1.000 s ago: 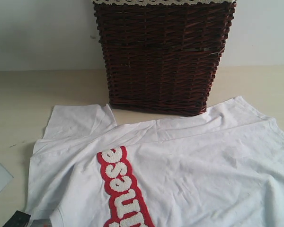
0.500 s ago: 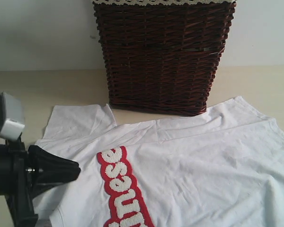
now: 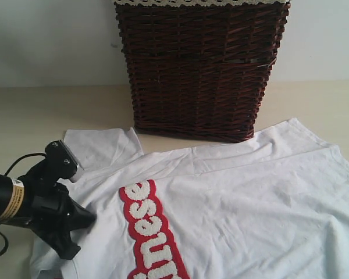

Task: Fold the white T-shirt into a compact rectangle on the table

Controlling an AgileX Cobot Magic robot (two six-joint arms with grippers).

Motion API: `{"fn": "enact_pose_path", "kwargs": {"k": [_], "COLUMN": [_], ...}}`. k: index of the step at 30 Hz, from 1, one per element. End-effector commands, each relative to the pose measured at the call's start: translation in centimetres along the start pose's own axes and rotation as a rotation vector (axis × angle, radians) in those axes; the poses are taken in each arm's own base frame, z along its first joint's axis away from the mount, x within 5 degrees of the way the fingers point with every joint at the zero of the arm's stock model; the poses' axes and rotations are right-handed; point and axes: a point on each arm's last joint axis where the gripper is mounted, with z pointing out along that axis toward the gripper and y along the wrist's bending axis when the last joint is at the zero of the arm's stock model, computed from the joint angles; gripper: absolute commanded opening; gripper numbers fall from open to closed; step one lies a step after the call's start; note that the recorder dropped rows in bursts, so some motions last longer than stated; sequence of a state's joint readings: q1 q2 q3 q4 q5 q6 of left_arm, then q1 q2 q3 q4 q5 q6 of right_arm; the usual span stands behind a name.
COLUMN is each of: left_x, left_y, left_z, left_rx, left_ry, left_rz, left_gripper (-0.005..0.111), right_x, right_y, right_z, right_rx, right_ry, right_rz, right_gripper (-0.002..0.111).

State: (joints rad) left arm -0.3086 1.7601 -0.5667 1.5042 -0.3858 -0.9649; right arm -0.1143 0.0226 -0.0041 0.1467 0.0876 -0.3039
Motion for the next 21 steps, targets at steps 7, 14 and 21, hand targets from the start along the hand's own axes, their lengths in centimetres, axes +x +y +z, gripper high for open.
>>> {"fn": "enact_pose_path", "kwargs": {"k": [7, 14, 21], "left_x": [-0.5, -1.9, -1.4], "left_y": [4.5, 9.0, 13.5], "left_z": [4.5, 4.6, 3.5], "left_rx": [-0.149, -0.298, -0.385], "left_ry": [0.129, 0.119, 0.104], "left_rz": [-0.011, -0.037, -0.061], "left_gripper": [0.000, 0.000, 0.000], "right_x": [0.1, 0.1, 0.1], "right_y": [0.0, 0.0, 0.0], "right_z": [0.0, 0.0, 0.0], "right_rx": [-0.002, -0.002, -0.002], "right_ry": [-0.003, -0.003, -0.003], "right_rz": [-0.002, -0.002, -0.002], "right_gripper": [0.023, 0.023, 0.023]}}
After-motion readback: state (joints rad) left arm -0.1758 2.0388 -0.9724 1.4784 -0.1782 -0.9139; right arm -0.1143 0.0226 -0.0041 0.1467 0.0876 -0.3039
